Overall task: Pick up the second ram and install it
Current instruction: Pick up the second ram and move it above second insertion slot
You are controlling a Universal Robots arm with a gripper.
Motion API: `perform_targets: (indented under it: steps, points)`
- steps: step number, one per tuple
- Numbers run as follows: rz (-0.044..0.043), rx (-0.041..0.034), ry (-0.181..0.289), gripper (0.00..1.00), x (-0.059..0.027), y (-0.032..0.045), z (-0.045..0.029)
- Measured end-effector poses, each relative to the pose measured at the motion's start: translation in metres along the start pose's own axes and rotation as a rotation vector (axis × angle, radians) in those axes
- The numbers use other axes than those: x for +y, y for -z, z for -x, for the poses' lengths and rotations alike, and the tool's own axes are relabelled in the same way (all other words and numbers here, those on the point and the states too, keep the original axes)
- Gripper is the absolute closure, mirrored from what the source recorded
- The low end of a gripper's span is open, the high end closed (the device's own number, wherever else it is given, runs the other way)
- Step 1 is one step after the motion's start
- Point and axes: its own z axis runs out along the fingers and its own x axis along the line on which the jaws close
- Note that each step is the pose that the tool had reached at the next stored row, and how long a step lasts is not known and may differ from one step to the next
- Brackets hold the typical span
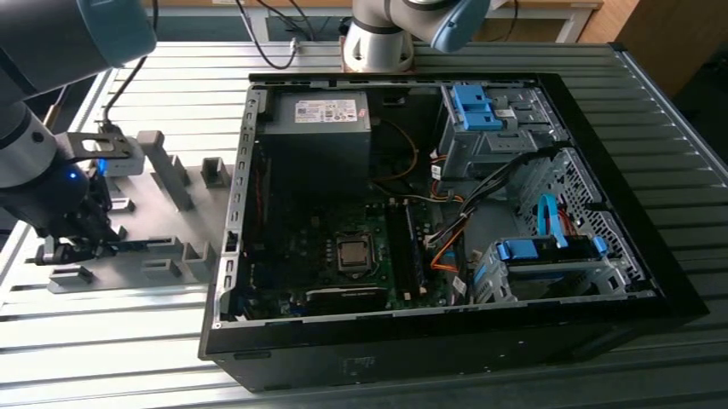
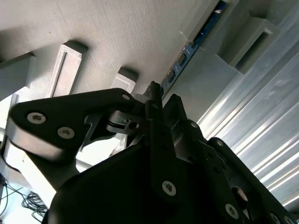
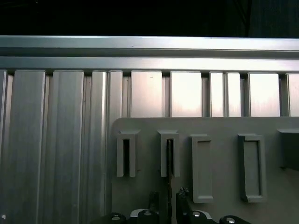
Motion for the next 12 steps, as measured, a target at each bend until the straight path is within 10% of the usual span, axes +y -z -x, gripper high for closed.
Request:
perform_targets:
  steps: [12]
  points:
    - [-0.0002, -0.0001, 0.0, 0.8, -0.0022, -0.0022, -0.0001]
